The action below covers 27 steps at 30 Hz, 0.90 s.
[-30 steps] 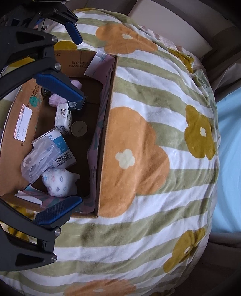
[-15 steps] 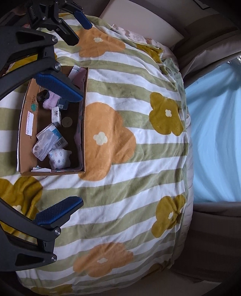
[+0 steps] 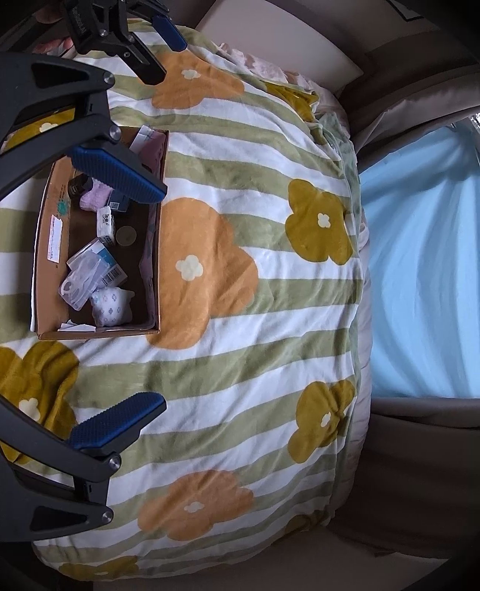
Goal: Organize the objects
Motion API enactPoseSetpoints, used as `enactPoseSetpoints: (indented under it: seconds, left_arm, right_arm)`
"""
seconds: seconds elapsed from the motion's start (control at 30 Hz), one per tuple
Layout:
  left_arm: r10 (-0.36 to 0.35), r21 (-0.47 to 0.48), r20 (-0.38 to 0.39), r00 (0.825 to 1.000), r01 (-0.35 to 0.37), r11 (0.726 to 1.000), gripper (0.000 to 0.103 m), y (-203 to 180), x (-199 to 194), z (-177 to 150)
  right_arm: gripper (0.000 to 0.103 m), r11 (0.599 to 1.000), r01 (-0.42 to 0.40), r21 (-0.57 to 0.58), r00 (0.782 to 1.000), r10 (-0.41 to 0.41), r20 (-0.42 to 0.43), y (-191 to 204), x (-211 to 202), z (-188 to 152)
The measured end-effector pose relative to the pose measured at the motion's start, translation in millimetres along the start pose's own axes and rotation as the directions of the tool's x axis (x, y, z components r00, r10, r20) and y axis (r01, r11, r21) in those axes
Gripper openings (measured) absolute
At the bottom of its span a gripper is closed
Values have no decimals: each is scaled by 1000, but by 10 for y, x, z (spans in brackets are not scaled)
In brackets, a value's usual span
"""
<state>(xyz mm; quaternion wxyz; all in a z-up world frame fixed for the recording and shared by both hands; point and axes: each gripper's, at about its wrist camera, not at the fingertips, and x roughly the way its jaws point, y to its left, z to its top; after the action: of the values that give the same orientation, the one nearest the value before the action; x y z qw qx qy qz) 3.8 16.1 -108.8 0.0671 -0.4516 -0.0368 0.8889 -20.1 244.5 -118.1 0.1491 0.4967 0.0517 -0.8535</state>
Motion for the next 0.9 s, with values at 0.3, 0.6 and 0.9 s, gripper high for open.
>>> enactPoseSetpoints:
  seconds: [0.3,0.6,0.9]
  left_arm:
    - [4,-5,-4,1000,-4,1000,103,18,17,-25]
    - [17,-17,-1,1000,-17,1000,103,43,29,-30]
    - [19,-28,4,1000,-18,999,103,29,18,5]
  right_arm:
    - [102,1000,1,-2,1000,-1,-1,14,14,-3]
    - [102,1000,-2,-4,1000,2,-1,16,27,-21]
    - [102,1000,2,-1,1000,-2,0,11,25,-27]
